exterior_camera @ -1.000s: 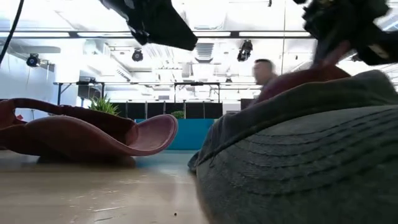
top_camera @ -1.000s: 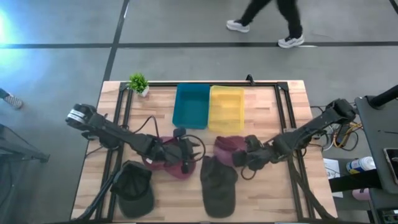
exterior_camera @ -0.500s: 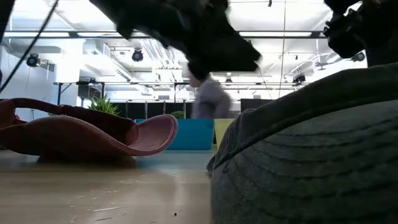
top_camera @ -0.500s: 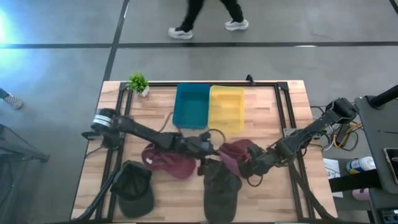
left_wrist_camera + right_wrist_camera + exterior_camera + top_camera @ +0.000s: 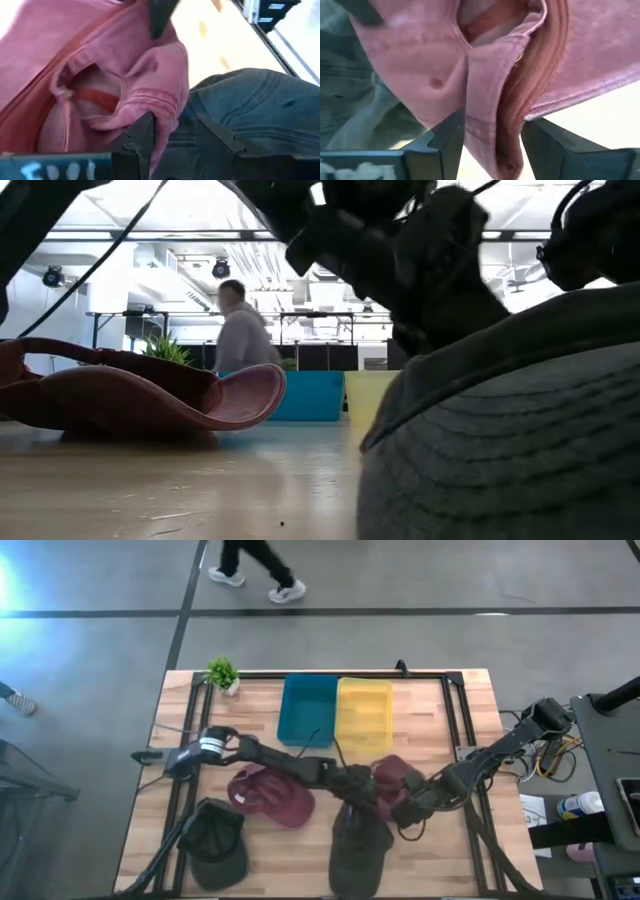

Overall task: Pick & Place hat
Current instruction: Put the bottom red cap into the blue bin

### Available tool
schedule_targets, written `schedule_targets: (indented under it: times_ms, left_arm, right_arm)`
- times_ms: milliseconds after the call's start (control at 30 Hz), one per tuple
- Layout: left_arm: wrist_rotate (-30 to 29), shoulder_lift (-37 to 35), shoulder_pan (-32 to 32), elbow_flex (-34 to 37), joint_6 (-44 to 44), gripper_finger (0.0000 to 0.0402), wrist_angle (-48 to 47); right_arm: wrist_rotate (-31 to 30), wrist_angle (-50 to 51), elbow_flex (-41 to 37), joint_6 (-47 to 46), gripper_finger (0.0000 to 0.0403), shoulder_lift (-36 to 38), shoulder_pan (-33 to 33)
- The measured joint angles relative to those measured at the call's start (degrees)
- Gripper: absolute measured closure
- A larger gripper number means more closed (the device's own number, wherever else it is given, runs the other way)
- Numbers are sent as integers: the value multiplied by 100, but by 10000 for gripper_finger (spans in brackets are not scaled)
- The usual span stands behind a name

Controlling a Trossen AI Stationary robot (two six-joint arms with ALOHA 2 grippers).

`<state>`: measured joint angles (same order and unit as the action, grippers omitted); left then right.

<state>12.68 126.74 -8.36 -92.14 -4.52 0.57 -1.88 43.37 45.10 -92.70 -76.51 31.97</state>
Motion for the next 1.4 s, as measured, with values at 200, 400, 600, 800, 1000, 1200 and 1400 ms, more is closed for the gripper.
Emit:
schedule_targets:
  times_ms: [200, 400, 600, 800, 1000, 1200, 1400]
  left_arm:
    - [-110, 548, 0, -308, -10, 264, -32]
    - [-471, 645, 43, -337, 11, 264, -31]
    - [-435, 601, 57, -343, 141, 264, -559]
    - [-391, 554, 32, -333, 141, 264, -755]
    - [-435, 470, -17, -310, 156, 264, -833]
    - [-1501, 337, -203, -294, 81, 264, -915]
    - [-2660, -117, -448, -174, 58, 264, -1078]
  right_arm:
    - [-6, -223, -2, 238, 219, 6, 2]
    - [-126, 139, -2, 491, 203, 56, 14]
    - [-161, 1280, 177, 1067, 185, 396, 76]
    - [-789, 1904, 429, 1781, 174, 861, 48]
    - [-1390, 1049, 253, 3659, 178, 788, -211]
    - [-1896, -102, -75, 5134, 179, 324, -623]
    - [-2117, -249, -90, 5684, 180, 273, -705]
